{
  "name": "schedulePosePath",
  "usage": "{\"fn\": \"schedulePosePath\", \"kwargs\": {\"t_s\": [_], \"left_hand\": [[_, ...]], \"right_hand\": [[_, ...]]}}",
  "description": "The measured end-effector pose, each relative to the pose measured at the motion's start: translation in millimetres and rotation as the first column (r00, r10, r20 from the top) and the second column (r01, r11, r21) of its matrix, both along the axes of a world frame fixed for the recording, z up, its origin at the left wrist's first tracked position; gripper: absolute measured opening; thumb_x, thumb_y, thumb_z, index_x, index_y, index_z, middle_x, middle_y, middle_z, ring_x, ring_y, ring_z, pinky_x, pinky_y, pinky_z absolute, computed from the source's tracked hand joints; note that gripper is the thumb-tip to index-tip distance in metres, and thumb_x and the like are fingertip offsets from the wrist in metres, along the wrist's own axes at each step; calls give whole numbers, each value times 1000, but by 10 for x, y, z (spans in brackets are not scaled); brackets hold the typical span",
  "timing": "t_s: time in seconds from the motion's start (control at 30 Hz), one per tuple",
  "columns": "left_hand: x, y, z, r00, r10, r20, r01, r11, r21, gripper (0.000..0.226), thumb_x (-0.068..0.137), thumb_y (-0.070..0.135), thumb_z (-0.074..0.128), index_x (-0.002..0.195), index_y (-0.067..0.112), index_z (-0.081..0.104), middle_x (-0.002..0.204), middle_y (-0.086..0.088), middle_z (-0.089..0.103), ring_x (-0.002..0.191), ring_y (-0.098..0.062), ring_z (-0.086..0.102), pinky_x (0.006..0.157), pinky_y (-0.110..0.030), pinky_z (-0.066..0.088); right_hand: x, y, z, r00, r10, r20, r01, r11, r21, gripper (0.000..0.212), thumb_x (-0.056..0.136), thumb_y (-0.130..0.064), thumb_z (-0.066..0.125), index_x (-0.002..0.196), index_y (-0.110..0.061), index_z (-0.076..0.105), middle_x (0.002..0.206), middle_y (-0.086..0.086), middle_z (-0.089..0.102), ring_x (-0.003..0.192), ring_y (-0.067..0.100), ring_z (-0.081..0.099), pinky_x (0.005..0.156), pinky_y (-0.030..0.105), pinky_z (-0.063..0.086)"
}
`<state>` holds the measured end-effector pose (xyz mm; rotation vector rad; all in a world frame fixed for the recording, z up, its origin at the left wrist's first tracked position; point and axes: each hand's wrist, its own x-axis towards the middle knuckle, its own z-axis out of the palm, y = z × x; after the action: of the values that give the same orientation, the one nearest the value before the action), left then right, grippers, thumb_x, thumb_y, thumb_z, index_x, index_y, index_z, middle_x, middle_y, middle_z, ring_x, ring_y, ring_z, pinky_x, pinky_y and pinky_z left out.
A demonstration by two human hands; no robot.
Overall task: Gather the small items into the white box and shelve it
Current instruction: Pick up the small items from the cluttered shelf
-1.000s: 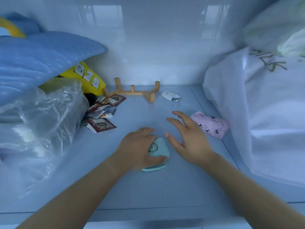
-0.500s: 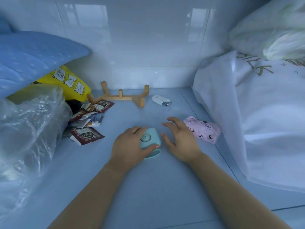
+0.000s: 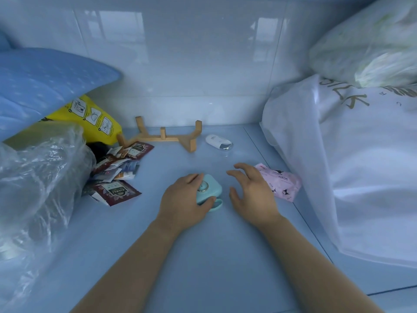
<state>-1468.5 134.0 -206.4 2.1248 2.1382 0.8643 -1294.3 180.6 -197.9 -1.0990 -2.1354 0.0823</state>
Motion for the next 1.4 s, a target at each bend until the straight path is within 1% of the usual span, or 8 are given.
{"fn": "schedulePosePath", "kwargs": {"t_s": [0.2,0.37,0.47,0.63,0.83,1.03,1.2,1.4], "left_hand": [[-30,-56,-71,992,122,10,-122,979,163,50,72,38,73,115,14,62,124,-6,59,111,-27,55,90,-38,45],[-10,-74,-72,995,91,-33,-83,977,196,46,72,30,76,110,9,64,115,-9,63,104,-30,59,83,-39,49],[-13,-85,-65,995,99,-18,-93,974,206,45,71,30,77,109,9,65,112,-9,64,103,-30,59,80,-38,51],[0,-93,-52,996,84,-18,-78,974,215,44,72,38,74,106,12,64,111,-5,64,103,-25,59,80,-34,51],[-17,-90,-34,999,29,-15,-26,983,183,50,68,40,74,108,11,62,113,-5,62,105,-25,57,88,-34,46],[-37,-89,-54,999,-14,-29,19,985,174,39,79,34,67,110,12,62,119,-9,60,107,-27,57,90,-39,44],[-50,-75,-65,1000,-17,-24,20,985,169,35,82,24,64,114,12,61,123,-9,58,109,-27,55,93,-39,42],[-33,-90,-51,1000,-7,-26,11,987,159,35,83,22,61,116,13,59,125,-7,56,113,-26,53,96,-41,40]], "right_hand": [[43,-7,32,997,-80,6,79,996,51,39,66,4,67,104,-8,66,114,16,61,105,35,58,85,44,47],[74,21,-31,935,-270,231,284,958,-30,50,76,-11,56,125,-17,51,137,8,43,130,26,32,105,43,22],[100,50,-54,950,-194,245,228,966,-119,55,78,-7,48,132,-14,40,136,7,43,125,23,38,95,36,34],[106,29,-14,998,-2,62,15,980,-198,63,70,14,40,128,-11,48,119,8,58,107,26,52,80,35,46],[97,-33,21,996,93,-3,-93,989,-117,65,60,16,39,116,-13,57,98,4,63,84,25,56,62,19,34],[47,-70,27,997,78,-3,-78,995,-65,42,69,2,58,109,-10,62,104,7,65,95,25,57,76,19,39],[68,-72,25,998,55,24,-53,995,-83,33,75,-1,58,101,-18,69,97,3,71,91,29,62,68,32,50],[113,-105,43,999,35,2,-34,997,-76,26,71,-8,62,94,-16,70,89,1,72,87,25,64,70,32,53]]}}
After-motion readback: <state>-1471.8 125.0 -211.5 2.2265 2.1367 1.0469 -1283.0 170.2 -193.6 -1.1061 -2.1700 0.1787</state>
